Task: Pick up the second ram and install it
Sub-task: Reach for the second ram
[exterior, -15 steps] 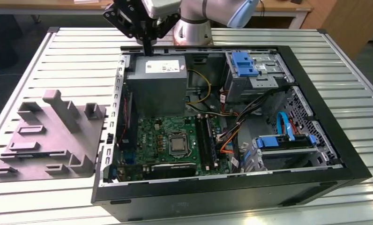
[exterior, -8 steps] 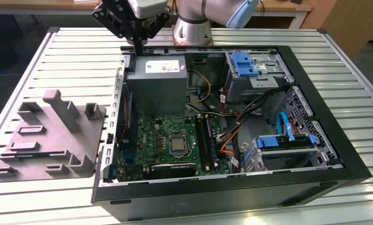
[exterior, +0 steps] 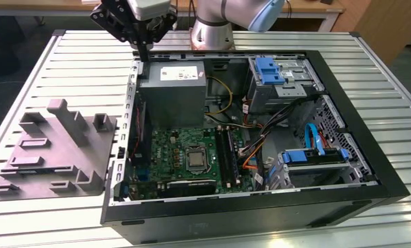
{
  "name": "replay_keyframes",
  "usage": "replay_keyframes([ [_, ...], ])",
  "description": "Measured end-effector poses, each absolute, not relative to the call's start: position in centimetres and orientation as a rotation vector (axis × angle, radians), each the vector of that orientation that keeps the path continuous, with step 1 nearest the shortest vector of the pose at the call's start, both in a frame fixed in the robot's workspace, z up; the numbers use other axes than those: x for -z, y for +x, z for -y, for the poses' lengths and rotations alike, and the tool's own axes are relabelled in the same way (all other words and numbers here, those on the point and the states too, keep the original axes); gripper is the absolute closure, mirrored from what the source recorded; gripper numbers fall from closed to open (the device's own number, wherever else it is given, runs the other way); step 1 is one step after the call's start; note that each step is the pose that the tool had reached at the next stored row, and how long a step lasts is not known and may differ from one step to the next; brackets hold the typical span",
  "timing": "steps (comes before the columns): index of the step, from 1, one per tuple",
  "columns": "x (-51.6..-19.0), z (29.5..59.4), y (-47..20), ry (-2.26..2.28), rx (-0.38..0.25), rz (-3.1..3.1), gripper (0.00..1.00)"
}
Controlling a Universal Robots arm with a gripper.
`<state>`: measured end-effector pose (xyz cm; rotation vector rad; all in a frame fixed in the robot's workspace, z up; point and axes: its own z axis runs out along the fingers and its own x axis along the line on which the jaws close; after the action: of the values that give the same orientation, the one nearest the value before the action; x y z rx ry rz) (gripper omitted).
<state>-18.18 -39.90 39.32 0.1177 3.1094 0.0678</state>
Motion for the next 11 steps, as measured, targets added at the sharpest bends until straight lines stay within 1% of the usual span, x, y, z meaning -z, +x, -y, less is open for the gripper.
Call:
replay_keyframes([
  [11, -39.3, 40.0, -19.9, 0.118, -0.069, -3.107, 0.90],
])
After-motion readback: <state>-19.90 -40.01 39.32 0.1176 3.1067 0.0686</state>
